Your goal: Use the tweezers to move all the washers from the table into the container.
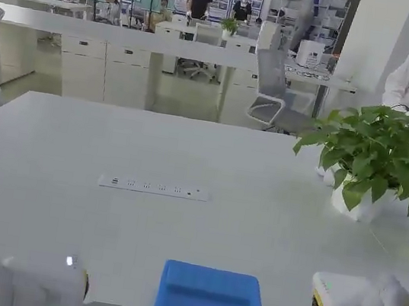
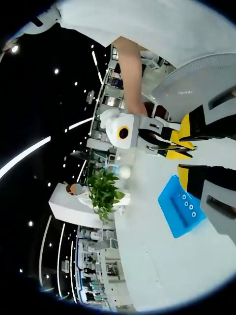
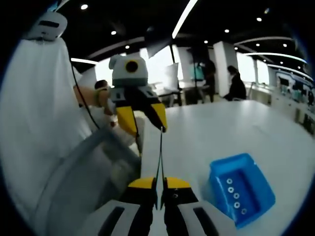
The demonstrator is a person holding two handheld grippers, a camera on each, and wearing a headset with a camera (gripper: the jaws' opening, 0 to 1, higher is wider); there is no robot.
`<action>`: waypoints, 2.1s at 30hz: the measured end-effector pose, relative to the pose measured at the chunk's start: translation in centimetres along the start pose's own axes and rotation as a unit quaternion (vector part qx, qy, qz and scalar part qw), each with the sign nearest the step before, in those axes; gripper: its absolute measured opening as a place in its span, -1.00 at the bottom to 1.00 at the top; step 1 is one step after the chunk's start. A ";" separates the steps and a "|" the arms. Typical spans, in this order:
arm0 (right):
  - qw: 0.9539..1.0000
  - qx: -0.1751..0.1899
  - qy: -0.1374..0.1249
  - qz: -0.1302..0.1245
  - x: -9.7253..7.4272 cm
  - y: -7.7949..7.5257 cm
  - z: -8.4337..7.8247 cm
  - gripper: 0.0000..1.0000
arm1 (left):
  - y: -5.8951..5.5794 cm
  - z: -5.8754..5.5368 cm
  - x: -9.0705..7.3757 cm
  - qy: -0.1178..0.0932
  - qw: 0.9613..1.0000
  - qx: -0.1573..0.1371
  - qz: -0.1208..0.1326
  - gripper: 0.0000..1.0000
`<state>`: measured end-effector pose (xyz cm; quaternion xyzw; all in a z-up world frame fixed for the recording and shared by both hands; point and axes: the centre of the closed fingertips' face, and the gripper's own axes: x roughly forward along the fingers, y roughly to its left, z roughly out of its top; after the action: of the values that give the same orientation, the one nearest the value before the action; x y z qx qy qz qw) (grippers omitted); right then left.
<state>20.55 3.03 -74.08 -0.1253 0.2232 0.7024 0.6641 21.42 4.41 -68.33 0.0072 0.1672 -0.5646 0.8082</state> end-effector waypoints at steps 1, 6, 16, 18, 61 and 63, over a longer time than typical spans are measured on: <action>1.000 -0.004 0.009 0.002 0.1 0.1 -0.2 -0.94 | -0.1 0.1 0.2 0.002 1.000 0.000 -0.006 -0.72; 0.999 -0.020 0.040 0.018 0.4 0.8 -0.7 -0.93 | -0.9 0.0 1.2 0.025 0.999 0.023 -0.038 -0.86; 0.996 -0.041 0.079 0.016 0.1 0.7 -1.4 -0.93 | -1.2 1.2 2.7 0.037 0.996 0.048 -0.064 -0.94; 0.996 -0.044 0.083 0.011 0.0 0.4 -1.5 -0.93 | -1.2 1.1 2.7 0.043 0.995 0.062 -0.068 -1.00; 0.988 0.023 0.114 -0.099 2.7 -3.2 -8.3 -0.82 | 1.7 -7.3 4.8 0.250 0.956 0.126 -0.090 -1.00; 0.986 0.020 0.117 -0.114 2.7 -3.4 -8.5 -0.74 | 1.8 -7.7 4.8 0.256 0.954 0.122 -0.094 -1.00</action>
<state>22.63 1.34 -83.19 -0.2174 0.2979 0.5982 0.7114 22.50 2.27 -77.22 0.2341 0.2981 -0.6332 0.6748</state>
